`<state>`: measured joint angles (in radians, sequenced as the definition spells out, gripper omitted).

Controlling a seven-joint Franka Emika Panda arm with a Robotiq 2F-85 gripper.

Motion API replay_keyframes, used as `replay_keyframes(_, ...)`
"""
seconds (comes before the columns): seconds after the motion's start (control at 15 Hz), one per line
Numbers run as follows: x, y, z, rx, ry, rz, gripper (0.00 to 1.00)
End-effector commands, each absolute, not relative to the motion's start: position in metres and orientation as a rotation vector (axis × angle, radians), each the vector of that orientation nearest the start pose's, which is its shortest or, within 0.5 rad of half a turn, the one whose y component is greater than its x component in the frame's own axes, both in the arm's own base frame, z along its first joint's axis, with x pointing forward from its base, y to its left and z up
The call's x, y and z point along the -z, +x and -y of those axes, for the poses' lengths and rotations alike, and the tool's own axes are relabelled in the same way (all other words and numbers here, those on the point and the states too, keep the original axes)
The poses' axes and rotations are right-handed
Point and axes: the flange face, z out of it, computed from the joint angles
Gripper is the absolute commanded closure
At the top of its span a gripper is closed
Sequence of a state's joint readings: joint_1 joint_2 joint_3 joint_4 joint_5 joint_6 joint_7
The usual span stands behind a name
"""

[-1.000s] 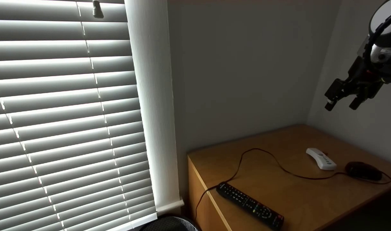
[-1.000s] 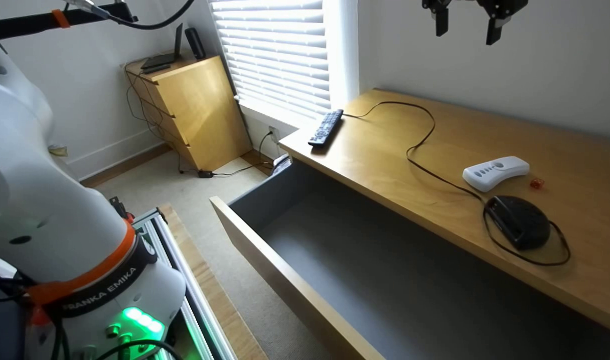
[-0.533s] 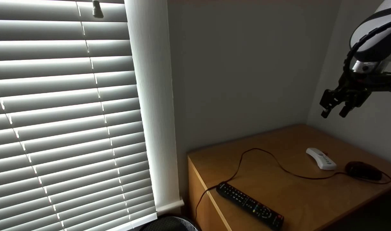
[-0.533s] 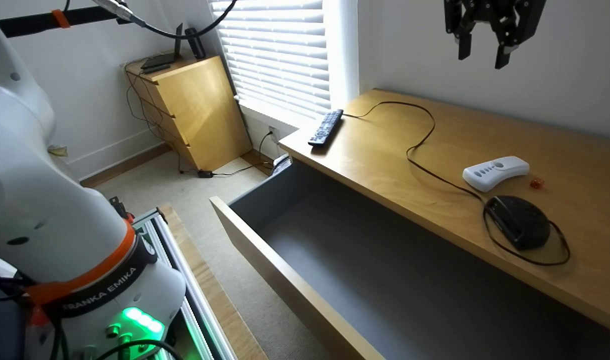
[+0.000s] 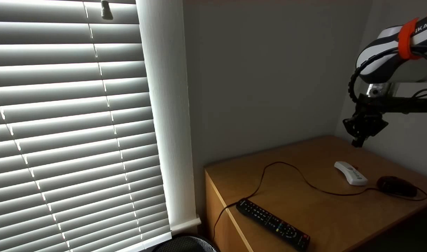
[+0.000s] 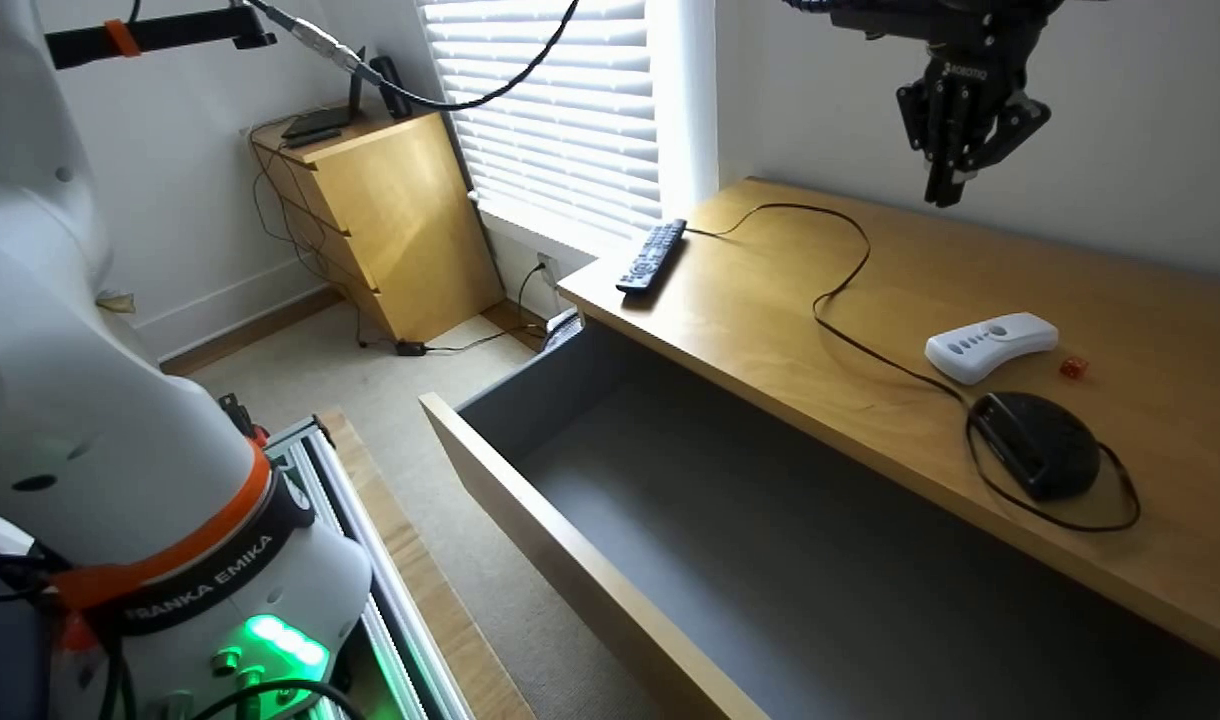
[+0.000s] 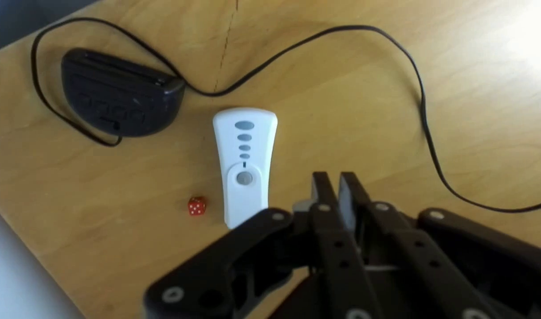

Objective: Press the button on the remote control to turn off the light

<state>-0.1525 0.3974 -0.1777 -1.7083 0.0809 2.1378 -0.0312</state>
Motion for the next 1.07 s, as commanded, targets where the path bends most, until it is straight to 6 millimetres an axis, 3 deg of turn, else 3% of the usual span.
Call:
replay_keyframes(0.0, -0.343, 0.647, 0.214, -0.084, -3.071, -0.619, 1.00)
replay_keyframes(0.47, -0.318, 0.667, 0.249, -0.148, -3.031, -0.688, 1.00)
replay_keyframes(0.93, -0.286, 0.676, 0.275, -0.181, -2.963, -0.573, 1.00)
replay_keyframes(1.0, -0.296, 0.671, 0.265, -0.166, -3.011, -0.611, 0.99)
